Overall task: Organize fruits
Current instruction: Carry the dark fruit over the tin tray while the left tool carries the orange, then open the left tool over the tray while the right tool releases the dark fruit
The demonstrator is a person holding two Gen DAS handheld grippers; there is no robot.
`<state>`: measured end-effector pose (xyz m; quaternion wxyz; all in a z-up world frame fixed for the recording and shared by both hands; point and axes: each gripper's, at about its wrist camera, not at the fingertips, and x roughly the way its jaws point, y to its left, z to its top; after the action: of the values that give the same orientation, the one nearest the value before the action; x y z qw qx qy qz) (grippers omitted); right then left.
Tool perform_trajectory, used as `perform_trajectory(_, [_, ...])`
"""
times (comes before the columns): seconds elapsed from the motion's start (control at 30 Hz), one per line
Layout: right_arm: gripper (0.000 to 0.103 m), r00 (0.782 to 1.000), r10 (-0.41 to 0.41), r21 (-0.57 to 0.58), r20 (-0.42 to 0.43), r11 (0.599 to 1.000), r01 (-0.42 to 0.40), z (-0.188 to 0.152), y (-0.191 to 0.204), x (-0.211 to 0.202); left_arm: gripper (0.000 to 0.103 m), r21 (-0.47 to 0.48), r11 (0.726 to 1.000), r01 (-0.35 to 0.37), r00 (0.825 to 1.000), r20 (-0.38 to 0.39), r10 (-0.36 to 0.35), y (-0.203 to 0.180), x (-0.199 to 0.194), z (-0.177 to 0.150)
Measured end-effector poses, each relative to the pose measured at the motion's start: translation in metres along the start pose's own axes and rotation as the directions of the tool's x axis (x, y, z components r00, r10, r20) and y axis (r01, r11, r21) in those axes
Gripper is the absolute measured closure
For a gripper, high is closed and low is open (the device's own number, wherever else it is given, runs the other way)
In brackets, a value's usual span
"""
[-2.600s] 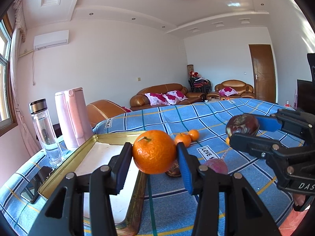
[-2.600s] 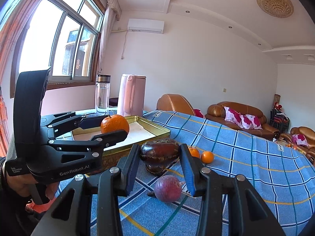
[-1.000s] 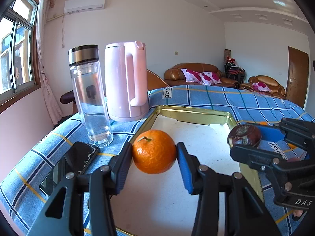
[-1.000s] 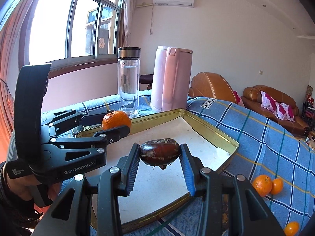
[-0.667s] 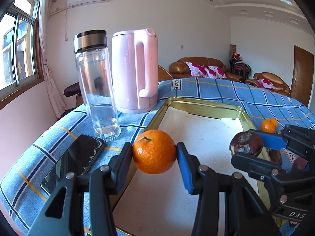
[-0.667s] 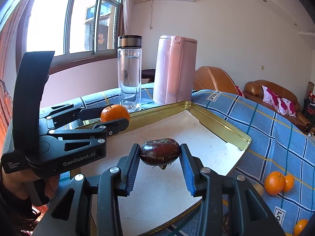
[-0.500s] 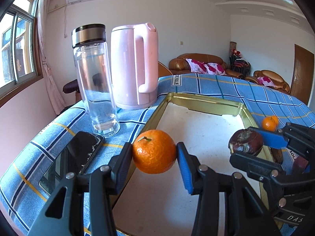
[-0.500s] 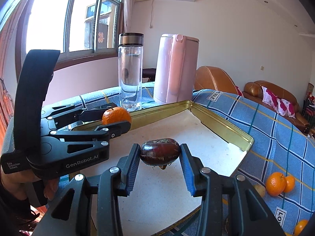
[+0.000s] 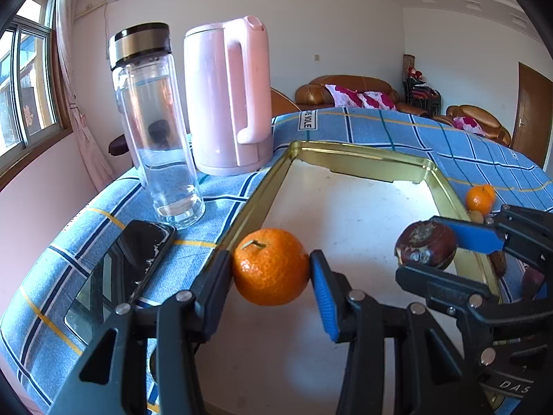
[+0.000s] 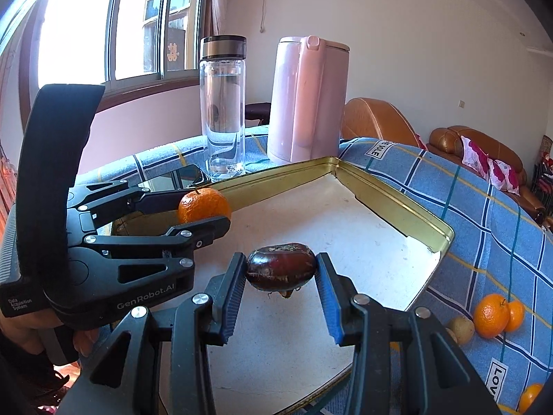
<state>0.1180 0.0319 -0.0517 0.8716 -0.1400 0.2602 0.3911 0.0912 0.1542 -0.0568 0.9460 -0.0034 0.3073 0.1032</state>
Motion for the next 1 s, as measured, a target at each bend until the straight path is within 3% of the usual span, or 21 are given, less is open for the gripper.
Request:
perform_trajectory(0.83, [0.060,0.993,-0.007,0.004,-0.120,1.000,0.008,0.001,0.000,0.021,0.055,0.008,1.000,0.024,0.998,-0.058,-0.024,-0.002,0.012,0.001])
perform_trajectory(1.0, [0.058,0.992,-0.014,0.005,-0.126,1.000,0.014,0.001,0.000,0.023,0.050,0.011,1.000,0.010,0.999,-0.033,-0.010,-0.002,0.007,0.000])
